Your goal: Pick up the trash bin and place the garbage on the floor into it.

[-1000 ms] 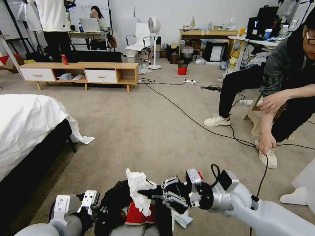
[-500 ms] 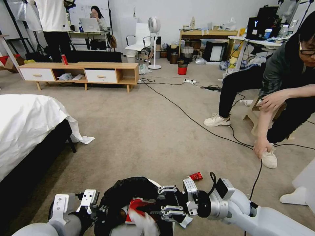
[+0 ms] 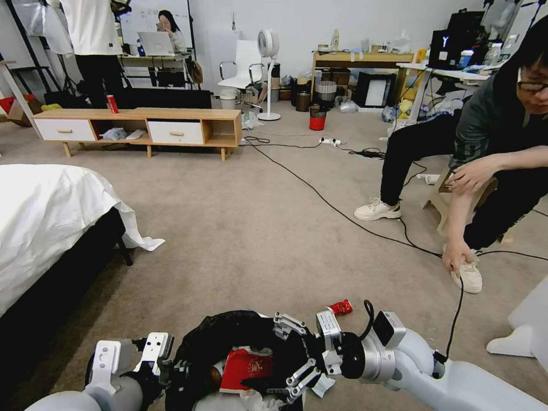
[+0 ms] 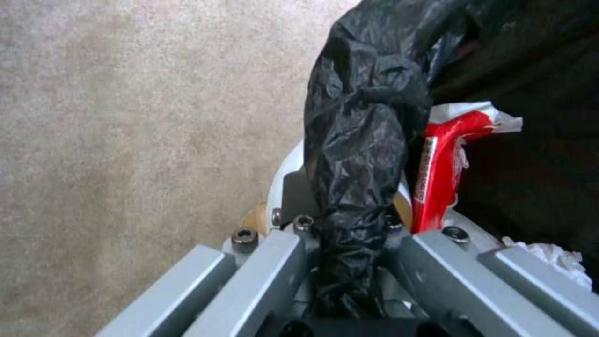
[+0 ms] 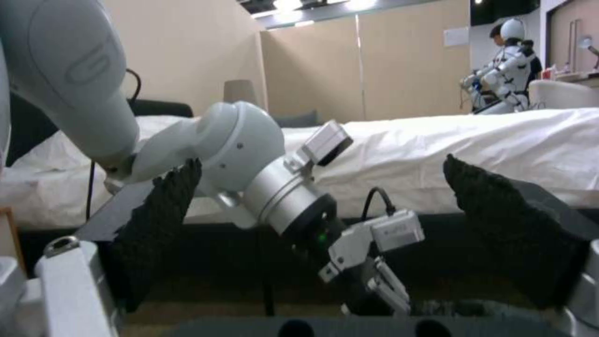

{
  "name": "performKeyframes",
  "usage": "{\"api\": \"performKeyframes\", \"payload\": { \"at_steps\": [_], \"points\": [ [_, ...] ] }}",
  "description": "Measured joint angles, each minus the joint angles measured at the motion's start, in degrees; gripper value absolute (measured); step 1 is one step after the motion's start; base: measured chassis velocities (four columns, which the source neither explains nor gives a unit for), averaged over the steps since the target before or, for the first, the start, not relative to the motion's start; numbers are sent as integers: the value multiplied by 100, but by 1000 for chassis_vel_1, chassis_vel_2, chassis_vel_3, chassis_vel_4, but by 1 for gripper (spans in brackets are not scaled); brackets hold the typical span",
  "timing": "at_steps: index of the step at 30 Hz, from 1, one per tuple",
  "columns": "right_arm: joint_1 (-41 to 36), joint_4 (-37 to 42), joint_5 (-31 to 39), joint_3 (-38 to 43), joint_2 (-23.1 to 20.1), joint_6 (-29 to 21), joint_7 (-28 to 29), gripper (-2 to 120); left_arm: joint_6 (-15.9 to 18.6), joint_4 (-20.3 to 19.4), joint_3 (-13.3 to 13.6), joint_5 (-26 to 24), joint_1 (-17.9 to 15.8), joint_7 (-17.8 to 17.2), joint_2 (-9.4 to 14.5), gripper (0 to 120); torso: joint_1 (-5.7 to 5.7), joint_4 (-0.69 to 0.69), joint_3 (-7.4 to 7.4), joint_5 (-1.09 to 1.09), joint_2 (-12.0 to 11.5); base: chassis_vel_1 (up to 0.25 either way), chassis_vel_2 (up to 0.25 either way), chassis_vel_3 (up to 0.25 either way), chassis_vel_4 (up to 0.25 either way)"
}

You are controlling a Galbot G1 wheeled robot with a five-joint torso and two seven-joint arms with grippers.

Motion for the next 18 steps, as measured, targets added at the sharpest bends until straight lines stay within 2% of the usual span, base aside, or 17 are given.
{"api": "performKeyframes", "payload": {
  "at_steps": [8, 10, 11, 13, 14, 16, 17, 18],
  "points": [
    [-12, -11, 100, 203, 145, 31, 178, 100, 0, -21, 14, 14, 56, -8, -31, 1, 0, 1, 0, 0, 0, 0, 0, 0, 0],
    [-260, -120, 92, 813, 315, 54, 742, 100, 0, 22, 22, 93, 141, 5, -112, 1, 0, 2, 0, 0, 0, 0, 0, 0, 0],
    [-260, -120, 92, 813, 315, 54, 742, 100, 0, 22, 22, 93, 141, 5, -112, 1, 0, 2, 0, 0, 0, 0, 0, 0, 0],
    [-688, -242, -142, 1653, 503, -9, 1614, 100, 0, 87, 27, 176, 152, 26, -190, 1, 0, -1, 0, 1, 0, 0, 0, 0, 0],
    [-688, -242, -142, 1653, 503, -9, 1614, 100, 0, 87, 27, 176, 152, 26, -190, 1, 0, -1, 0, 1, 0, 0, 0, 0, 0],
    [-1109, -308, -446, 2333, 684, -119, 2239, 100, 0, 107, 11, 237, 167, 49, -211, 1, 0, -2, 0, 0, 0, 0, 0, 0, 0],
    [-1109, -308, -446, 2333, 684, -119, 2239, 100, 0, 107, 11, 237, 167, 49, -211, 1, 0, -2, 0, 0, 0, 0, 0, 0, 0],
    [-1322, -301, -683, 2590, 784, -161, 2723, 100, 0, 112, -11, 272, 181, 67, -213, 1, 0, -1, 0, 1, 0, 0, 0, 0, 0]
  ]
}}
